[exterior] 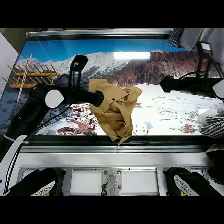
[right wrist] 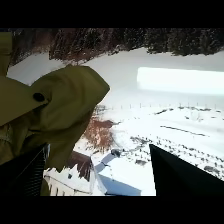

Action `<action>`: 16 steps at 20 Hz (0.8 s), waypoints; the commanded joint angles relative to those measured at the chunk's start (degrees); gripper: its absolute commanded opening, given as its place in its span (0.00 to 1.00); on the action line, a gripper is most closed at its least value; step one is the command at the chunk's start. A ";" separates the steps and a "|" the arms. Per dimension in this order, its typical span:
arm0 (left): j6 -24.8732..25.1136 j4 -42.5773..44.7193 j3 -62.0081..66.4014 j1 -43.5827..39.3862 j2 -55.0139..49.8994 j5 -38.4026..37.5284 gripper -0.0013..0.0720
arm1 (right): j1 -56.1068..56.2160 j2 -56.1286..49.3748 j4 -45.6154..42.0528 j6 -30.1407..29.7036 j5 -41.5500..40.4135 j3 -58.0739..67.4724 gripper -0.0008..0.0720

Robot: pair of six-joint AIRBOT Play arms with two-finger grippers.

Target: Fold the clothes and pants, and hang the long-sleeved shirts on hangers.

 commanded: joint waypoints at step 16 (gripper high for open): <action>14.82 -9.33 25.81 10.38 -27.34 -5.29 0.96 | -0.07 -9.33 20.46 -9.73 7.04 -19.37 0.95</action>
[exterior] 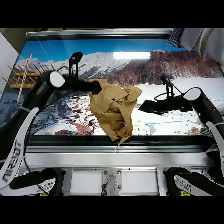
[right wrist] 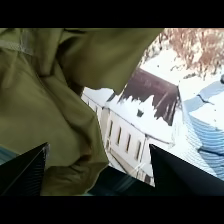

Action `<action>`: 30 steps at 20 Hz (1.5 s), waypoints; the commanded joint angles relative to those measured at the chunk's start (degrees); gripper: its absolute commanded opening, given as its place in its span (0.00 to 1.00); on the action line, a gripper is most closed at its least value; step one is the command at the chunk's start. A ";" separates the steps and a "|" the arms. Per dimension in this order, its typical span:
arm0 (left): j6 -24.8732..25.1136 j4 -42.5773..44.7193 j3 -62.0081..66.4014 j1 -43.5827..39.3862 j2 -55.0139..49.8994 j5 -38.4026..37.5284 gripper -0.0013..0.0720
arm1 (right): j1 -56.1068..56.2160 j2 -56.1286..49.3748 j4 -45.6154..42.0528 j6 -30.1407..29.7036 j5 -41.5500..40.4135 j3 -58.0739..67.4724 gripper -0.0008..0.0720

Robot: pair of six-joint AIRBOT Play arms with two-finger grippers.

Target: Fold the clothes and pants, and hang the long-sleeved shirts on hangers.

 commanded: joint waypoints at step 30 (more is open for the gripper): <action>8.11 -0.28 39.06 3.45 2.89 -7.15 0.06 | 7.82 4.57 -32.22 10.56 10.21 36.98 0.04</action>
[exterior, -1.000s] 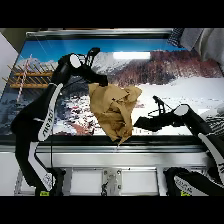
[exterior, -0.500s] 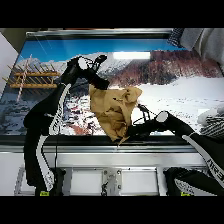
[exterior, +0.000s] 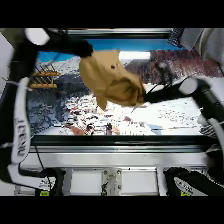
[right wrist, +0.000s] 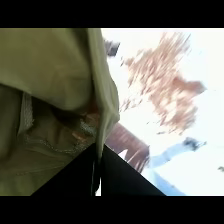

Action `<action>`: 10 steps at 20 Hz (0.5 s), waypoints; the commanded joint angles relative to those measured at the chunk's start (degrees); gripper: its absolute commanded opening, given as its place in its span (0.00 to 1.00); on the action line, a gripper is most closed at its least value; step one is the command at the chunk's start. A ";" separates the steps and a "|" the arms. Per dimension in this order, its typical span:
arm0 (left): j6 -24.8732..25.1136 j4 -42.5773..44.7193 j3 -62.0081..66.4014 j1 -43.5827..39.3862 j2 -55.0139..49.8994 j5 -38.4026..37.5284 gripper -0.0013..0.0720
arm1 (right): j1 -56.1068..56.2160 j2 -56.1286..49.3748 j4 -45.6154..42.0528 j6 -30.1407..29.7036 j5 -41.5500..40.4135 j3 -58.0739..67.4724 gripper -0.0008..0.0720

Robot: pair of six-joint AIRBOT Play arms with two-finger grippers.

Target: Fold the clothes and pants, and hang the long-sleeved shirts on hangers.

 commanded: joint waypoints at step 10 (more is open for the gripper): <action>-4.13 5.14 -33.44 -4.90 37.05 -0.37 0.06 | 1.40 8.90 -10.78 6.27 10.56 26.14 0.04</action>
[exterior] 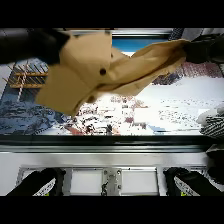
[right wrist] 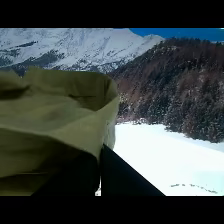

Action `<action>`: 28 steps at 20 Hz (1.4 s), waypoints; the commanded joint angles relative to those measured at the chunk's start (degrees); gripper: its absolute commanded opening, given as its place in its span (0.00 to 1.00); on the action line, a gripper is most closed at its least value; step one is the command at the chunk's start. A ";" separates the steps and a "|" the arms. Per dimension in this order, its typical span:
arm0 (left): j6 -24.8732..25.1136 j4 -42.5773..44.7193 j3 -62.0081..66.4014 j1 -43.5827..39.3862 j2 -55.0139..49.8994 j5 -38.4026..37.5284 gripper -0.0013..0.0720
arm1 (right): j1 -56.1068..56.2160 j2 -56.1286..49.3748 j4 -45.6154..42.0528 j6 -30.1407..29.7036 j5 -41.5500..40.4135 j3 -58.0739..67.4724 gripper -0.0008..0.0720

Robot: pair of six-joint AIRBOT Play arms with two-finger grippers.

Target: Fold the clothes and pants, and hang the long-sleeved shirts on hangers.

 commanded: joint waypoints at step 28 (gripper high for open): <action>-10.45 -5.60 -3.23 -4.66 -44.94 -21.77 0.95 | 14.08 11.58 -3.15 6.21 -1.55 -36.48 0.04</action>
